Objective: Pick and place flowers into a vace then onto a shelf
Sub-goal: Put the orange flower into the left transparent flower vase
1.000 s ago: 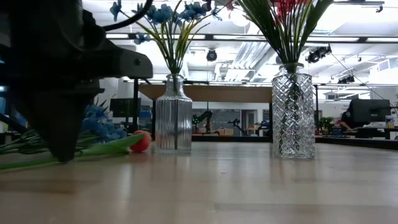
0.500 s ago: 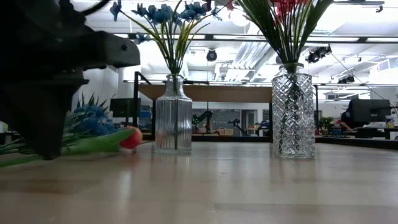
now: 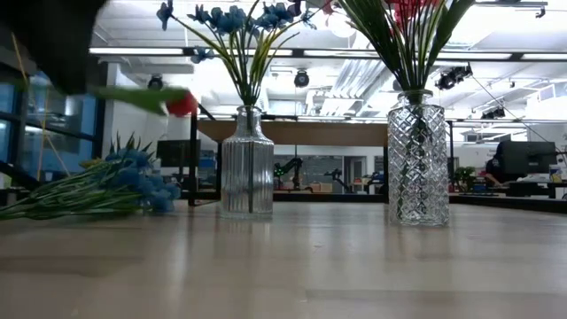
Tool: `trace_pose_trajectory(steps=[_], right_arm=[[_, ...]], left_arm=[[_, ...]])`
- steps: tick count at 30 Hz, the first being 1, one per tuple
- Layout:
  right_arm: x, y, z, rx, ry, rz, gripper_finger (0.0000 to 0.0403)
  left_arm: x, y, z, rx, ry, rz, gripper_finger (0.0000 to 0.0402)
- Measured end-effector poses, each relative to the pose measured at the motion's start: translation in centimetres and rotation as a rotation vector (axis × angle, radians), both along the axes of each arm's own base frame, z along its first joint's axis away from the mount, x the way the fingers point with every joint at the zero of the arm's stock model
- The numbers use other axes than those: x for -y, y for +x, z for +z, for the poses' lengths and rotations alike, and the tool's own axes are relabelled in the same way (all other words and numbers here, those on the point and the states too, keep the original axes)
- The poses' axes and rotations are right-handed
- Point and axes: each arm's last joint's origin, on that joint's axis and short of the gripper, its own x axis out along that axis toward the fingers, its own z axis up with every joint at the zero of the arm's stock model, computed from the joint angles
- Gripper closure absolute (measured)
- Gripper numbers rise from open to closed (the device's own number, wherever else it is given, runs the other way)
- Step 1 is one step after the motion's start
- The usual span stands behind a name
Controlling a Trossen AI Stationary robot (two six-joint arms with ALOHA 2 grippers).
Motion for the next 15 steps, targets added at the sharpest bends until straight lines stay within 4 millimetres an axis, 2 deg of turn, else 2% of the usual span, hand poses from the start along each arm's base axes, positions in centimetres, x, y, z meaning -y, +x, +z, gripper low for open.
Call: trace_pose_trajectory(steps=[5, 15], right_arm=[[0.0, 0.0, 0.0, 0.000, 0.000, -0.001, 0.0320], [0.0, 0.0, 0.0, 0.001, -0.001, 0.003, 0.0320]], left_arm=[[1.1, -1.5, 1.9, -0.025, 0.008, 0.033, 0.0382], [4.2, -4.3, 2.2, 0.044, -0.020, 0.067, 0.0382]])
